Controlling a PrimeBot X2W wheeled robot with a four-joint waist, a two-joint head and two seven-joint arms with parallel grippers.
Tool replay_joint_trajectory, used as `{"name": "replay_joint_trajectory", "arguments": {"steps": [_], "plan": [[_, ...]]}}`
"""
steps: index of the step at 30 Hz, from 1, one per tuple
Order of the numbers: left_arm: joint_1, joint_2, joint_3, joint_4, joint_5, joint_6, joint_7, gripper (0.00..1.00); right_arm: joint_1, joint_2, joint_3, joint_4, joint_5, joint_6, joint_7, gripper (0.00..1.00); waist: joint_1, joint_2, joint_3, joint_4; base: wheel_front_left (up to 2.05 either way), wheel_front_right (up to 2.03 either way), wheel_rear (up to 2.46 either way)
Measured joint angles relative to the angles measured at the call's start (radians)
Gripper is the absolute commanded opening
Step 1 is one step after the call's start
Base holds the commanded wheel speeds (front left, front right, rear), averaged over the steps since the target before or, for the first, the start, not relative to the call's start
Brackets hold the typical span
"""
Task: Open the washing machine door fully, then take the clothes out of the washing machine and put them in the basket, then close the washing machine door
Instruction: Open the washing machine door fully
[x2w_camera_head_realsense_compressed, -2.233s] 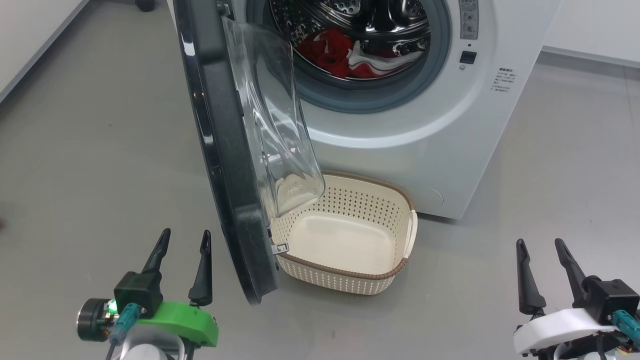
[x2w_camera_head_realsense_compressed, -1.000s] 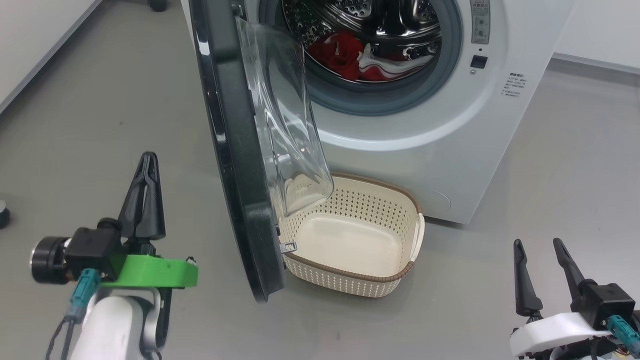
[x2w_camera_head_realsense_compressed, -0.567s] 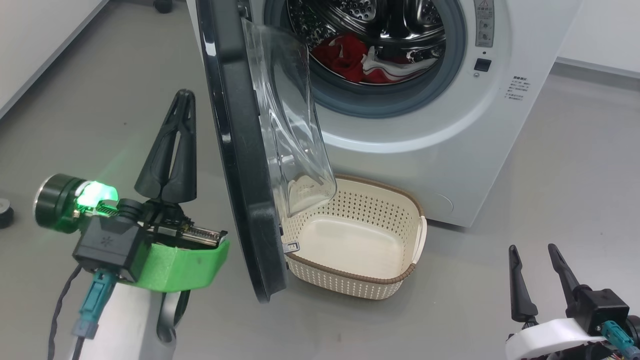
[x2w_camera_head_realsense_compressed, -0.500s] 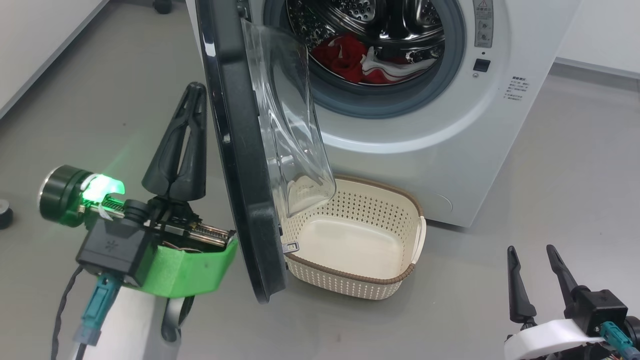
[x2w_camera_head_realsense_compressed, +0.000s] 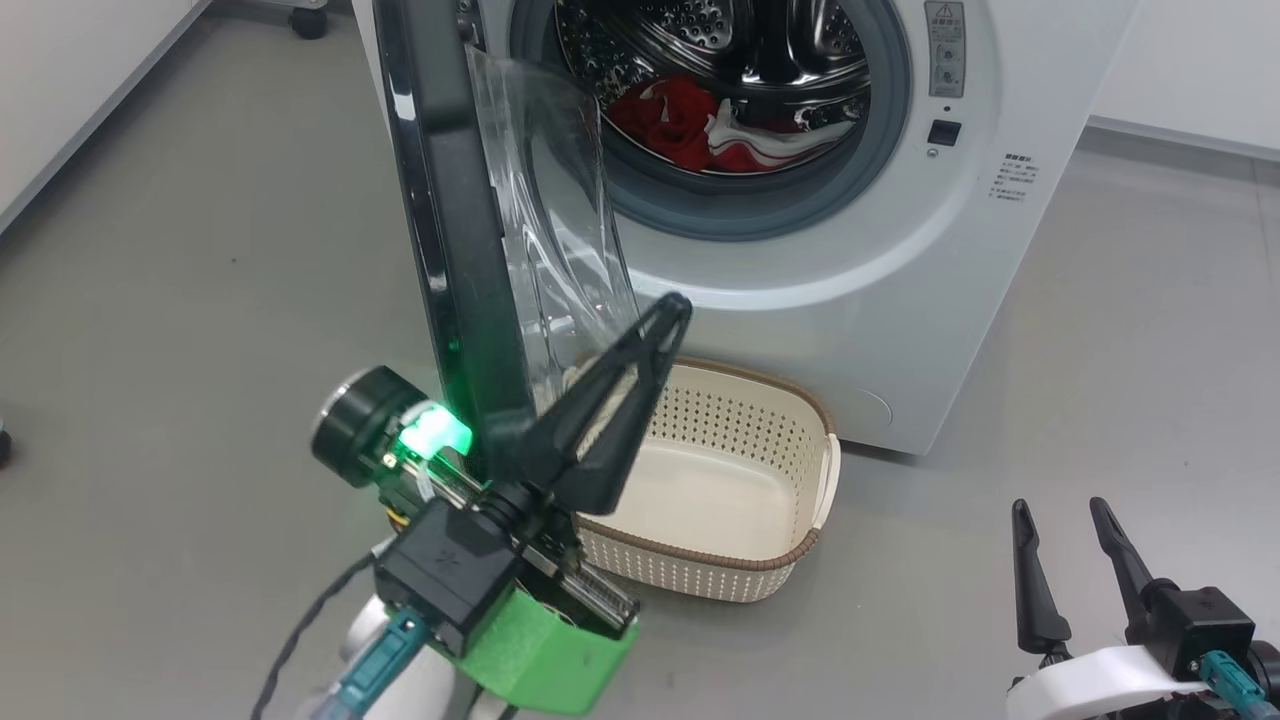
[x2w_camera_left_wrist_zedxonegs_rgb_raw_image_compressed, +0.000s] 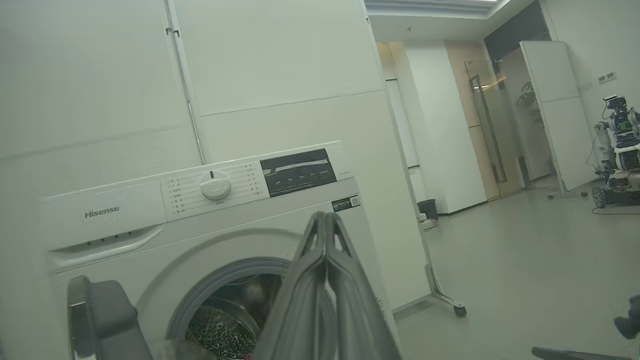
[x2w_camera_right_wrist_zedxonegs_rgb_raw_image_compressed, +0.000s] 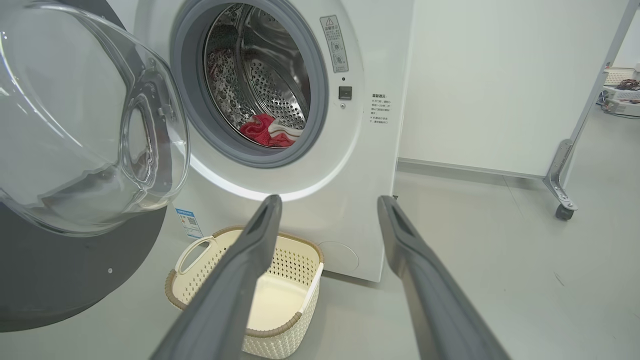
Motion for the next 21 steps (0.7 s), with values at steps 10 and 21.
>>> {"name": "replay_joint_trajectory", "arguments": {"steps": [10,21], "plan": [[0.157,-0.001,-0.086,0.085,-0.073,0.001,0.109,0.00,0.005,0.008,-0.012,0.000,-0.006,0.013,0.000,1.00,0.0000,0.0000,0.012,-0.011,0.00,0.00,0.00],[0.211,0.009,-0.045,0.172,-0.073,0.055,0.141,0.00,0.005,0.009,-0.029,0.000,-0.010,0.024,0.000,1.00,0.0000,0.0000,0.027,-0.016,0.00,0.00,0.00]]}}
